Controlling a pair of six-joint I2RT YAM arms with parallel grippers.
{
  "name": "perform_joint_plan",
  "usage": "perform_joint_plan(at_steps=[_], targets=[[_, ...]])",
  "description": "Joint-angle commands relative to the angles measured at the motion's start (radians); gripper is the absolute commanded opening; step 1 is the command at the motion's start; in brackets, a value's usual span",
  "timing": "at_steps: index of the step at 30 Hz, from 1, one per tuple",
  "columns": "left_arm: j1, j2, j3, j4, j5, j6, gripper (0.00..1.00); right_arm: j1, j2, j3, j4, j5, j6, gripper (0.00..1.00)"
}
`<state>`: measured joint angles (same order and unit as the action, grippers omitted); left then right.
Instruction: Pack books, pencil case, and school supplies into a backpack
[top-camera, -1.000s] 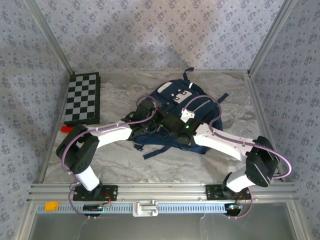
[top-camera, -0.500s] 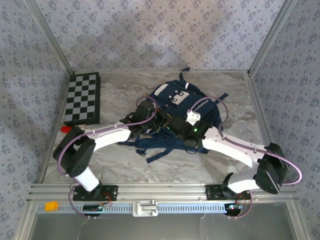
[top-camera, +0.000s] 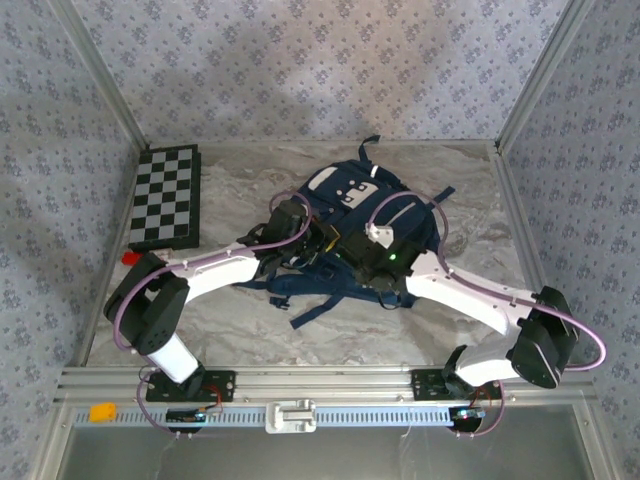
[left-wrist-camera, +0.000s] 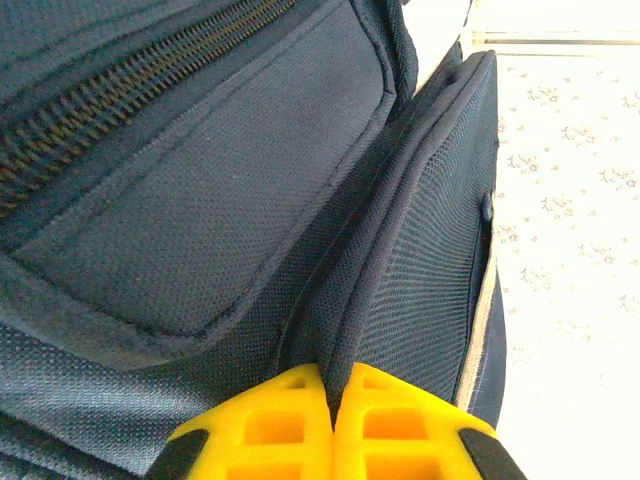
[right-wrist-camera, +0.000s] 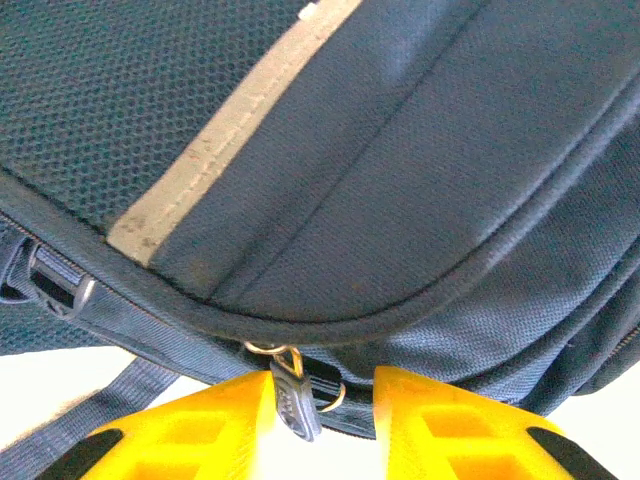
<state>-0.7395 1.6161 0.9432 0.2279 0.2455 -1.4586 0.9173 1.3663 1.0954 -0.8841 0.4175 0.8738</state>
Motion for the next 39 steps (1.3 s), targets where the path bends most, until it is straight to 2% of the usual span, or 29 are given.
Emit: perform_joint_plan(at_steps=[1,4,14,22,30,35,39], targets=[[0.012,-0.051,0.026,0.013,-0.023,0.016,0.0,-0.008,0.016,0.038,0.0,-0.029,-0.053,0.32],[0.011,-0.05,0.026,0.015,-0.023,0.018,0.0,-0.023,0.035,0.03,-0.012,-0.015,-0.058,0.27],[0.011,-0.045,0.029,0.011,-0.025,0.021,0.0,-0.049,0.016,-0.041,0.073,-0.068,-0.093,0.19],[0.015,-0.047,0.035,-0.028,-0.049,0.057,0.0,-0.06,-0.025,-0.037,0.038,-0.059,-0.105,0.11],[0.055,-0.057,0.008,-0.06,-0.059,0.079,0.0,-0.108,-0.124,-0.112,0.025,-0.118,-0.127,0.01],[0.078,-0.071,0.013,-0.098,-0.058,0.119,0.0,-0.172,-0.198,-0.173,0.028,-0.18,-0.166,0.0],[0.103,-0.06,0.038,-0.141,-0.054,0.157,0.0,-0.192,-0.233,-0.169,-0.025,-0.151,-0.203,0.0]])
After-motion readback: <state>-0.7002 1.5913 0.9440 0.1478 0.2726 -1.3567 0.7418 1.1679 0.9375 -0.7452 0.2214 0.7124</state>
